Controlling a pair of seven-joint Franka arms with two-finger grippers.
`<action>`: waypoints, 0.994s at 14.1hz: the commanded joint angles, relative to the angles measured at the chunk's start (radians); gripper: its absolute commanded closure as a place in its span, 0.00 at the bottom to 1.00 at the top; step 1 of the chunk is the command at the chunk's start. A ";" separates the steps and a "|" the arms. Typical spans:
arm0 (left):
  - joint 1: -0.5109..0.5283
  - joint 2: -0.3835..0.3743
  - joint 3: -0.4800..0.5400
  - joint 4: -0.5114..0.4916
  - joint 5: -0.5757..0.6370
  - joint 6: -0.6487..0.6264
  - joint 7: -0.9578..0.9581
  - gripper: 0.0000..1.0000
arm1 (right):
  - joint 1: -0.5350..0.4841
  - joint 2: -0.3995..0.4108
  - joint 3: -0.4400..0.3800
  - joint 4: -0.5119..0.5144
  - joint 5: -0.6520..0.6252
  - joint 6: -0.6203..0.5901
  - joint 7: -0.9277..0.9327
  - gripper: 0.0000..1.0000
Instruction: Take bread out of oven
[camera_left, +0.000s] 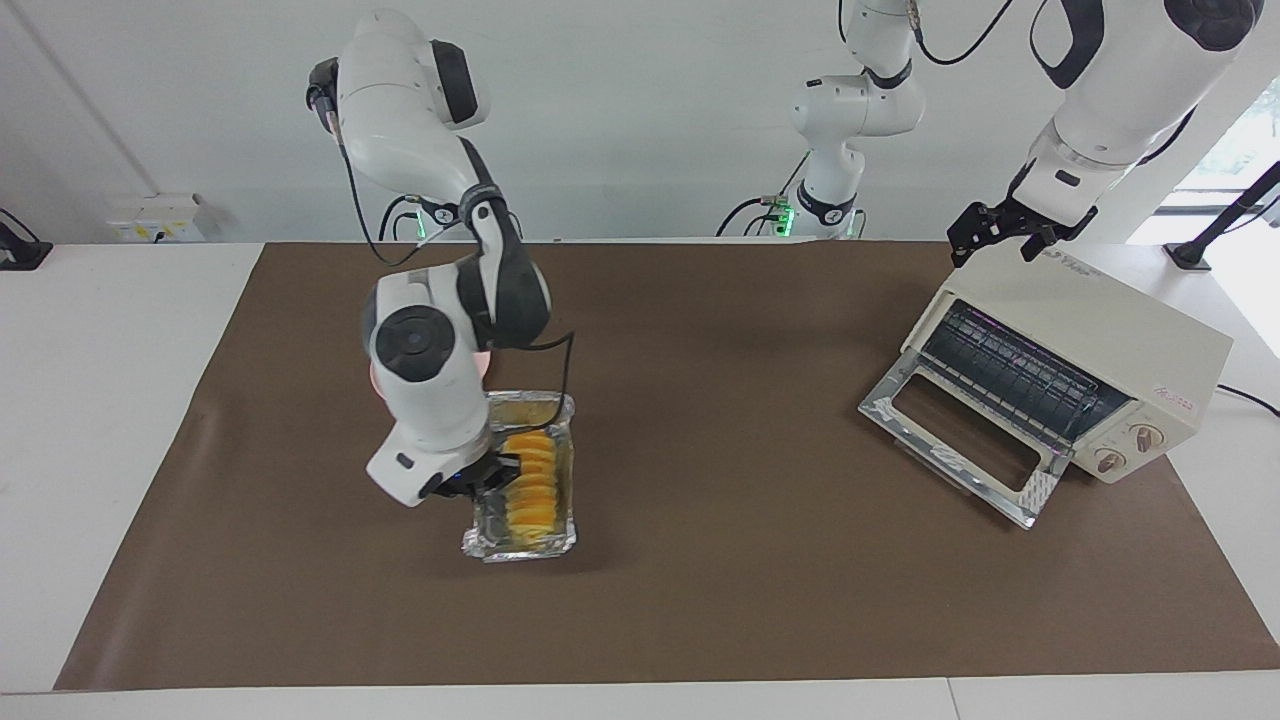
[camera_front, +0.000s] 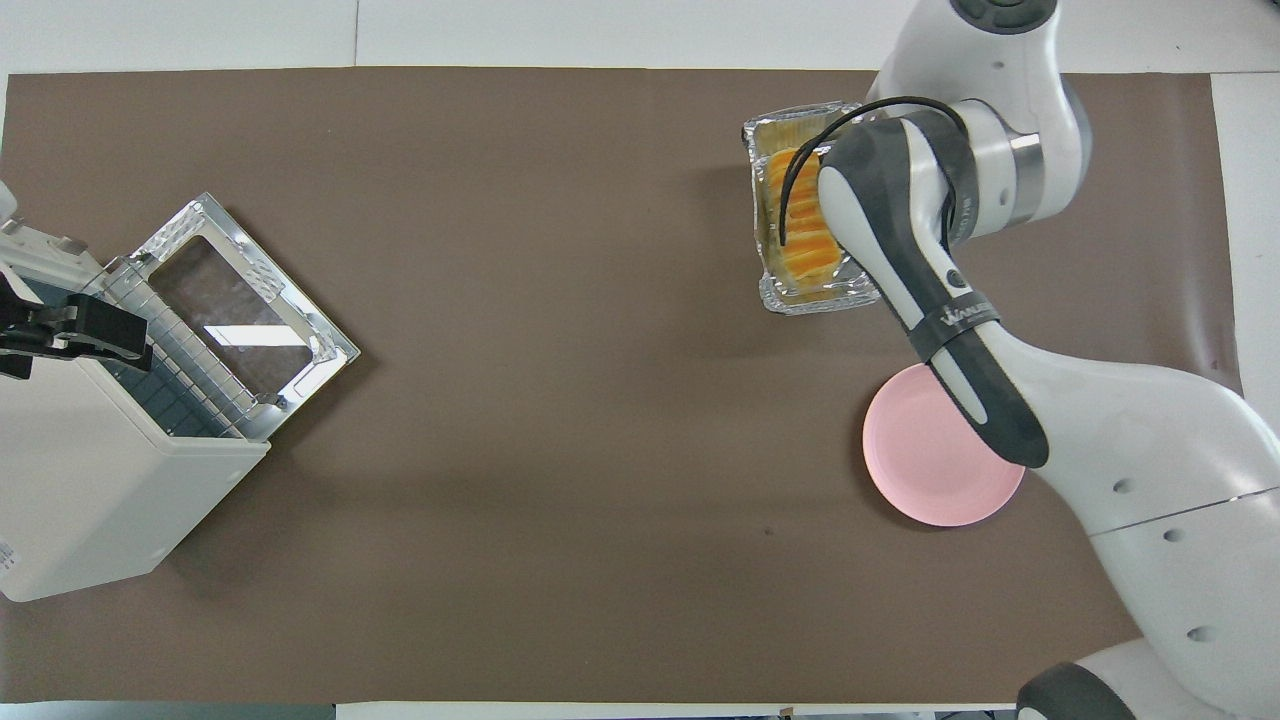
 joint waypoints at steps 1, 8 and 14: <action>0.012 -0.019 -0.004 -0.012 -0.014 -0.008 0.012 0.00 | -0.074 0.070 0.012 0.003 -0.004 0.099 -0.107 1.00; 0.012 -0.019 -0.004 -0.012 -0.013 -0.010 0.012 0.00 | -0.097 0.053 0.012 -0.037 -0.023 0.148 -0.155 0.12; 0.012 -0.019 -0.004 -0.012 -0.014 -0.008 0.012 0.00 | -0.031 0.006 0.012 -0.047 -0.038 0.059 -0.057 0.04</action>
